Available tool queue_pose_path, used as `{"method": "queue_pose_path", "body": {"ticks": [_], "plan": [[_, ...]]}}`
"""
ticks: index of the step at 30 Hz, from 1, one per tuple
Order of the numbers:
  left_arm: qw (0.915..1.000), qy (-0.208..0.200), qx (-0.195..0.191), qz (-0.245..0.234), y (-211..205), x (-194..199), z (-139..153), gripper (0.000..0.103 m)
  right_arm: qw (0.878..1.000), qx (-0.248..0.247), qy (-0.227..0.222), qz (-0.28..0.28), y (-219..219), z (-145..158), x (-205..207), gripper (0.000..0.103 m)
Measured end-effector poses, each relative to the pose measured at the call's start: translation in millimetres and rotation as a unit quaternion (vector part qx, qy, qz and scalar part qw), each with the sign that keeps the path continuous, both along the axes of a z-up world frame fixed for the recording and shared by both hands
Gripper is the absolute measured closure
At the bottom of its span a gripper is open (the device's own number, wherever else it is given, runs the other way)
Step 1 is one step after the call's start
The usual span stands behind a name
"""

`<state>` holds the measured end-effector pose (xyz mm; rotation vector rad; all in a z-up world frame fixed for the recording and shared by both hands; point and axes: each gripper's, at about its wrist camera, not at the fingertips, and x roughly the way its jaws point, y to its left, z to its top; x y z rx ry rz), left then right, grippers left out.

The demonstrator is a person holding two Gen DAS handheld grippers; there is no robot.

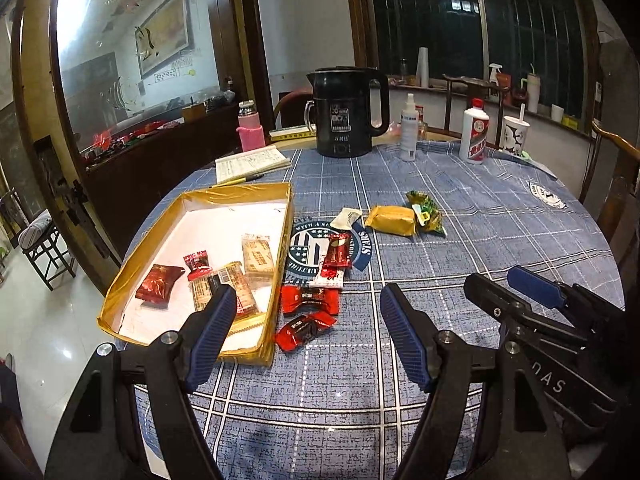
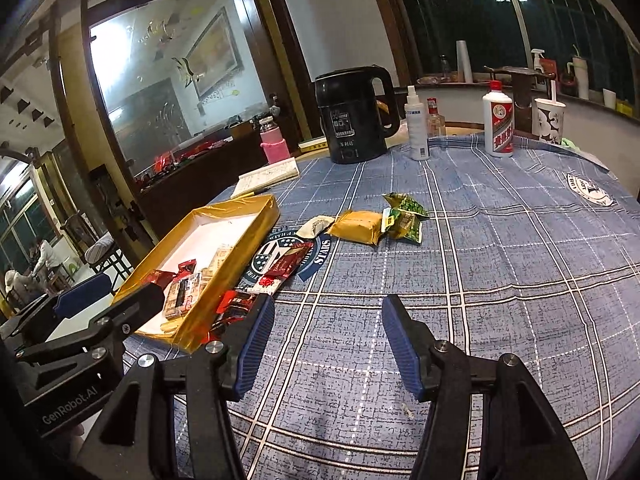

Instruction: Organize snacks

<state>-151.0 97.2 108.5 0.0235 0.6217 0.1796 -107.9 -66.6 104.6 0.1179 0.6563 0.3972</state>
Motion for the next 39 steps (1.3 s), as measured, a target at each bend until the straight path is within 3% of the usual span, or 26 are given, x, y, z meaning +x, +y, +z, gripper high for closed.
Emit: {"method": "queue_pose_path", "body": {"ticks": [12,23,39], "plan": [[0.9997,0.023,-0.012,-0.002,7.9,8.6,-13.7,0.029,1.0,-0.009,0.013,0.002,8.2,-7.9,6.4,0.045],[0.9996,0.017,0.016,0.015,8.1,11.1,-17.8,0.029,1.0,-0.022,0.016,-0.002,11.5,-13.7,12.5,0.045],[0.9997,0.023,0.012,0.006,8.3,12.9,-20.0,0.029,0.999,-0.042,0.01,-0.009,12.1,-17.4,16.1,0.044]]}}
